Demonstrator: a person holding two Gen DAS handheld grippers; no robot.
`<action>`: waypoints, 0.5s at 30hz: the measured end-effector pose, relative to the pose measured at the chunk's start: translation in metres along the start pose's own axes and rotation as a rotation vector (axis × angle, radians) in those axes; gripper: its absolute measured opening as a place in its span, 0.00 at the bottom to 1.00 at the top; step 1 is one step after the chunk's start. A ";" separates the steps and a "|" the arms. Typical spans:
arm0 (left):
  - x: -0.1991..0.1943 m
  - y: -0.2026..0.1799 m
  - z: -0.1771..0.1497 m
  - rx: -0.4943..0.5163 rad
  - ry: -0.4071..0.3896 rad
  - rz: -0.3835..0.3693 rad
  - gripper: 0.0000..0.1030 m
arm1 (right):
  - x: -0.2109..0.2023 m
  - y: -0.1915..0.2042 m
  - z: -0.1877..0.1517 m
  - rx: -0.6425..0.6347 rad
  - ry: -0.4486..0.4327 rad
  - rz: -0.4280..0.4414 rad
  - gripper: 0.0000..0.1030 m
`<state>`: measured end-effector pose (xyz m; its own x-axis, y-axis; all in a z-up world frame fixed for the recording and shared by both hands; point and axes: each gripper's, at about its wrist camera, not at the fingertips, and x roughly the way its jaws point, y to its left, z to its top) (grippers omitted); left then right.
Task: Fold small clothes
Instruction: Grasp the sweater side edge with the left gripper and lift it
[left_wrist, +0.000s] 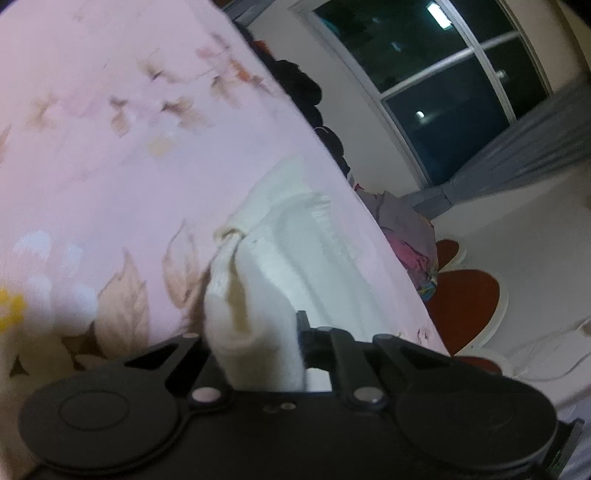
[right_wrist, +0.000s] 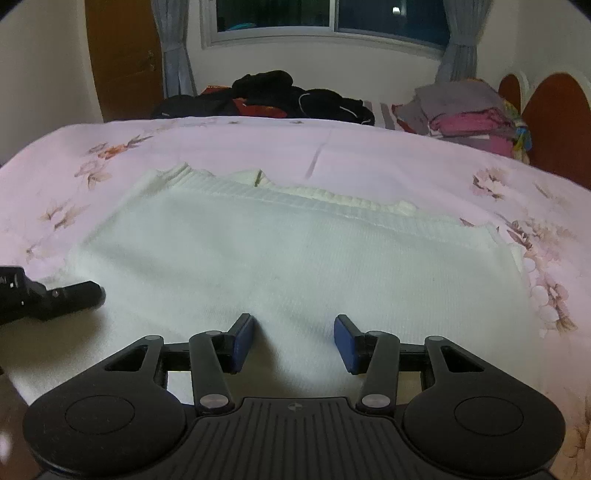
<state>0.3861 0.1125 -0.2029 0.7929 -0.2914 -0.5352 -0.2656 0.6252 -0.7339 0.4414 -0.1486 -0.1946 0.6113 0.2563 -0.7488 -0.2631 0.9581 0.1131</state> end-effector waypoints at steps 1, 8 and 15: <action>-0.001 -0.008 0.001 0.043 -0.003 0.010 0.07 | -0.002 -0.001 0.000 0.001 -0.003 0.006 0.46; -0.005 -0.059 0.000 0.253 -0.030 0.010 0.07 | -0.022 -0.017 0.002 0.067 -0.047 0.051 0.46; 0.001 -0.128 -0.030 0.482 0.009 -0.070 0.07 | -0.054 -0.060 0.000 0.158 -0.096 0.038 0.46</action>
<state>0.4050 0.0109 -0.1223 0.7946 -0.3497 -0.4963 0.0741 0.8672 -0.4924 0.4243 -0.2200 -0.1605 0.6736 0.2965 -0.6770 -0.1712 0.9537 0.2473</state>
